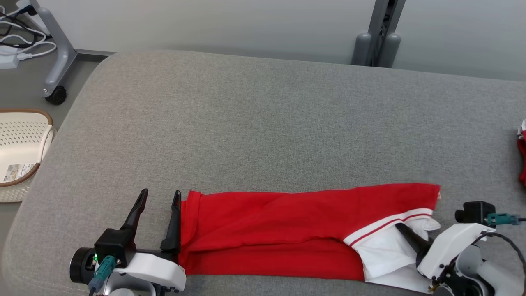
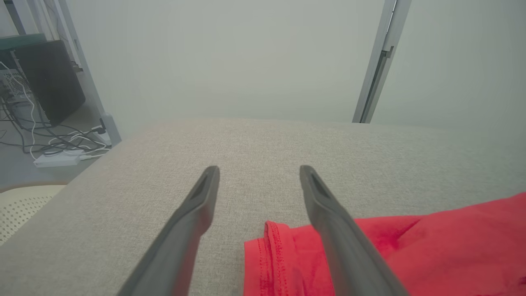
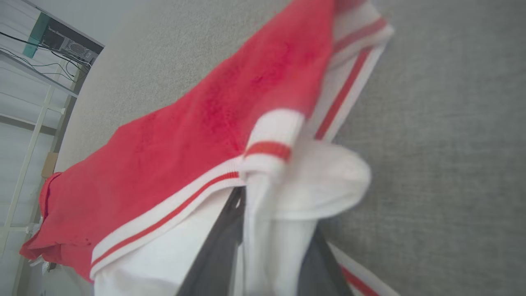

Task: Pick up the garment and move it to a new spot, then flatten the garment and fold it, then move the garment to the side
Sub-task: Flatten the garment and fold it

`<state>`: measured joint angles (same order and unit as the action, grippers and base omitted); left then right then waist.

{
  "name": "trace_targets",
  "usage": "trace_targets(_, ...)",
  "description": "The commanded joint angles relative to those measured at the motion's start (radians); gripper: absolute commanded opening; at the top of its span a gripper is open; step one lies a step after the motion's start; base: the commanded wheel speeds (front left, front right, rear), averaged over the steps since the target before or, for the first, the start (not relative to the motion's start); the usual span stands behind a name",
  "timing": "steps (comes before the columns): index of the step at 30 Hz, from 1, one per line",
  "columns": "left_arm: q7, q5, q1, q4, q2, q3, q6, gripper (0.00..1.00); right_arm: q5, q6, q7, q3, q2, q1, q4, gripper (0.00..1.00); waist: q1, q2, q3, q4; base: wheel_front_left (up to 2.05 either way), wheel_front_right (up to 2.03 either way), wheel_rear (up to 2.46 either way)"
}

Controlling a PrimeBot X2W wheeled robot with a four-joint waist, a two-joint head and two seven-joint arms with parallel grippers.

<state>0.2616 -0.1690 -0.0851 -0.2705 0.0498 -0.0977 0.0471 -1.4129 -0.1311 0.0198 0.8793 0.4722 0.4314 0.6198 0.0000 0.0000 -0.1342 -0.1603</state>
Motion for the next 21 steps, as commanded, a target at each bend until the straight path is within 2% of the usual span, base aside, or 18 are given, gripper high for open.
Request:
trace_targets(1,0.004,-0.006,-0.004,-0.002,0.003,0.000,-0.005,1.00,-0.007,0.001,-0.009,0.035,-0.026,-0.025,0.015,0.00,0.0000,0.0000,0.001,0.000,0.00,0.00,0.00)
trace_targets(10,0.004,-0.016,0.008,-0.012,0.003,-0.003,-0.012,1.00,-0.016,0.005,0.041,0.055,0.029,0.020,0.094,0.00,0.0000,0.0000,0.019,0.012,0.00,0.00,0.00)
trace_targets(21,0.004,-0.030,0.020,-0.020,0.003,-0.013,-0.018,1.00,0.001,0.005,0.017,0.096,0.124,0.078,0.176,0.00,0.0000,0.0000,0.046,0.025,0.00,0.00,0.00)
